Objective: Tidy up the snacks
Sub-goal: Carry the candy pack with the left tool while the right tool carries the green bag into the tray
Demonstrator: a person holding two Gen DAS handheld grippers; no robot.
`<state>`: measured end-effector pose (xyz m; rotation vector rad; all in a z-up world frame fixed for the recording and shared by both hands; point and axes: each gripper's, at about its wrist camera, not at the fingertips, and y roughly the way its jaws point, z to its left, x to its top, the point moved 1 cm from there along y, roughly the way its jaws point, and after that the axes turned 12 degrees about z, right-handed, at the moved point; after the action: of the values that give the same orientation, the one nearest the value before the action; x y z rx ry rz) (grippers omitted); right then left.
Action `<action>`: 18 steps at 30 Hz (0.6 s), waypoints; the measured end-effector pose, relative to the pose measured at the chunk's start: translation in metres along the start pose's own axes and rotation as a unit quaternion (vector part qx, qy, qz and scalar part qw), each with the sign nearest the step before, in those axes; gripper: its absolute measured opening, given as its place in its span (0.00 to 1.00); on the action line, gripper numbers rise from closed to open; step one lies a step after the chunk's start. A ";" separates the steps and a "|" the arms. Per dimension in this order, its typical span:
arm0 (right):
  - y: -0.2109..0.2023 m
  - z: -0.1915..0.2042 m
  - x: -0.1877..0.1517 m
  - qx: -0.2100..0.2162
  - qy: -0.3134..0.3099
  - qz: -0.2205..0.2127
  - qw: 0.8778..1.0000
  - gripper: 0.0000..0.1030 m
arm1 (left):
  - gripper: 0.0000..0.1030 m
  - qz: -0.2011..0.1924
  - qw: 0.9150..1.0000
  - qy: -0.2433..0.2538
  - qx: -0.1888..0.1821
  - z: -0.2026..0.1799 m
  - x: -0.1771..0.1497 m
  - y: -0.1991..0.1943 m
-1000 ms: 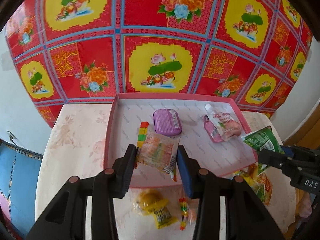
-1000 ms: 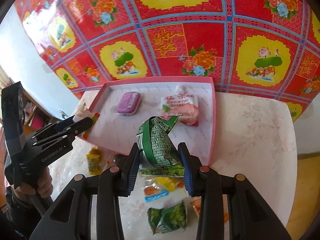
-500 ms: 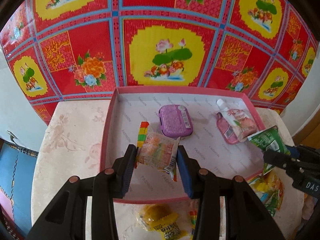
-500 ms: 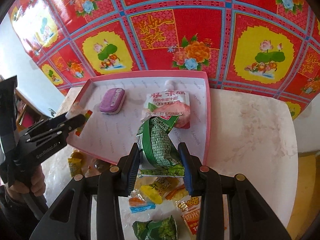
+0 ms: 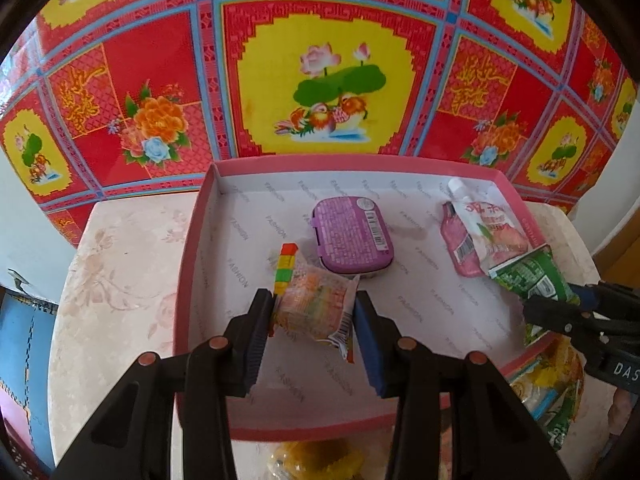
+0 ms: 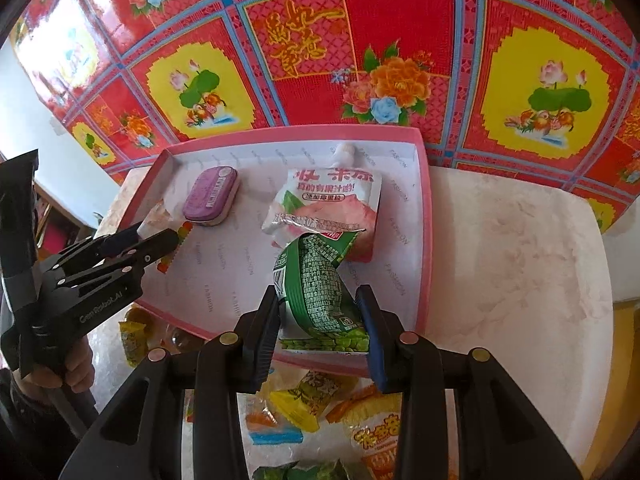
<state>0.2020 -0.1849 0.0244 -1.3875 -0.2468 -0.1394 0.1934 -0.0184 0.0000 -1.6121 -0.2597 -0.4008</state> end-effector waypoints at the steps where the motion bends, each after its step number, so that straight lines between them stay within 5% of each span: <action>1: 0.001 -0.001 0.001 0.004 0.001 0.000 1.000 0.38 | 0.42 0.001 1.000 0.001 0.000 0.000 0.001 0.001; 18: 0.012 0.007 0.003 0.021 -0.017 -0.004 1.000 0.38 | 0.42 0.004 1.000 -0.003 -0.006 -0.005 0.020 0.026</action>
<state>0.2072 -0.1757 0.0146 -1.3481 -0.2815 -0.1160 0.2220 -0.0267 -0.0155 -1.6262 -0.2563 -0.3924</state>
